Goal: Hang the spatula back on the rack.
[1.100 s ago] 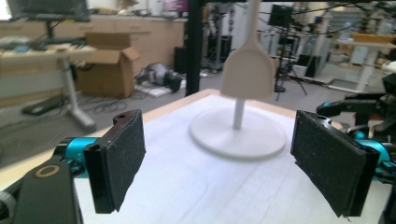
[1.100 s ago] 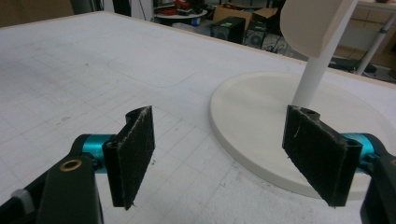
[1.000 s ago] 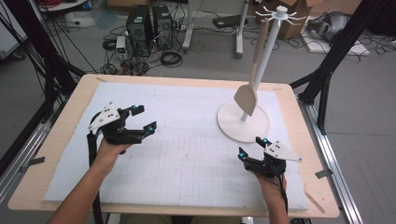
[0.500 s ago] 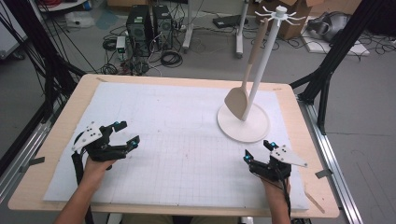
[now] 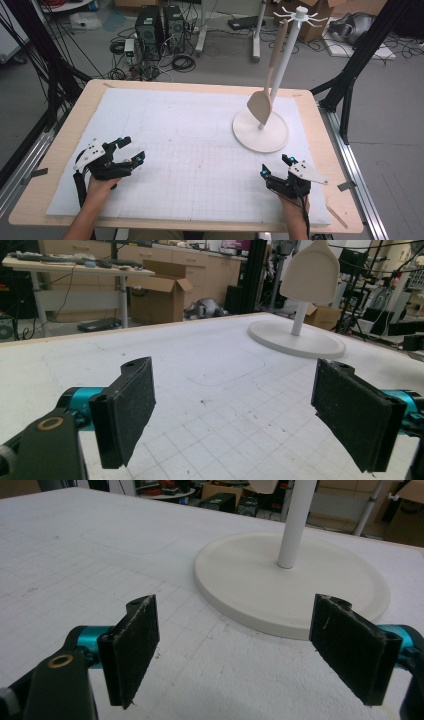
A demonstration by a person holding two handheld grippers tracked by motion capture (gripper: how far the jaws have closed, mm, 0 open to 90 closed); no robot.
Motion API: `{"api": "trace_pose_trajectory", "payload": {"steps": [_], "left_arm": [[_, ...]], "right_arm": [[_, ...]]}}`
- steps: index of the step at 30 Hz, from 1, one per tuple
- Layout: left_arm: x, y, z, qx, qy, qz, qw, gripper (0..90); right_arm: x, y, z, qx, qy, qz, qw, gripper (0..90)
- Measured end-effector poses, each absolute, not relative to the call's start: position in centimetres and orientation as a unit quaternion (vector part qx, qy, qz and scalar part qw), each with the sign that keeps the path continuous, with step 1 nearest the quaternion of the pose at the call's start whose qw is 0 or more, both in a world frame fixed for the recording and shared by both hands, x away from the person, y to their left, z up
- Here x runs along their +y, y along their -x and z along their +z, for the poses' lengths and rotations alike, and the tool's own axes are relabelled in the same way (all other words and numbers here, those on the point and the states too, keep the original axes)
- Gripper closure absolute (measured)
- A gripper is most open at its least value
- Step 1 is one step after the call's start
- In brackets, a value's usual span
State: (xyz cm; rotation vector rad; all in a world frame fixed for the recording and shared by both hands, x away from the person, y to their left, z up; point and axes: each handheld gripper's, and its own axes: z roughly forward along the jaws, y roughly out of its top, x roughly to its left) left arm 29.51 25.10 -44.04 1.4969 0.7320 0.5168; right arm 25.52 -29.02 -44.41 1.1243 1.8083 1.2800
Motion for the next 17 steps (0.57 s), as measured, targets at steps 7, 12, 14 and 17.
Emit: {"api": "trace_pose_trajectory", "payload": {"steps": [7,12,14,17], "left_arm": [[25.0,-29.46,-44.36,0.324,-0.661,0.224,0.639,18.2],[25.06,-29.52,-44.39,0.325,-0.662,0.224,0.637,18.2],[25.03,-29.53,-44.39,0.326,-0.662,0.225,0.636,18.2],[24.97,-29.55,-44.37,0.325,-0.662,0.227,0.636,18.2]], "right_arm": [[-28.69,-25.79,-44.43,0.692,-0.428,0.487,0.316,18.9],[-28.76,-25.78,-44.35,0.691,-0.428,0.489,0.317,18.9],[-28.81,-25.8,-44.3,0.693,-0.426,0.488,0.316,18.9],[-28.89,-25.79,-44.26,0.691,-0.427,0.489,0.317,18.9]]}}
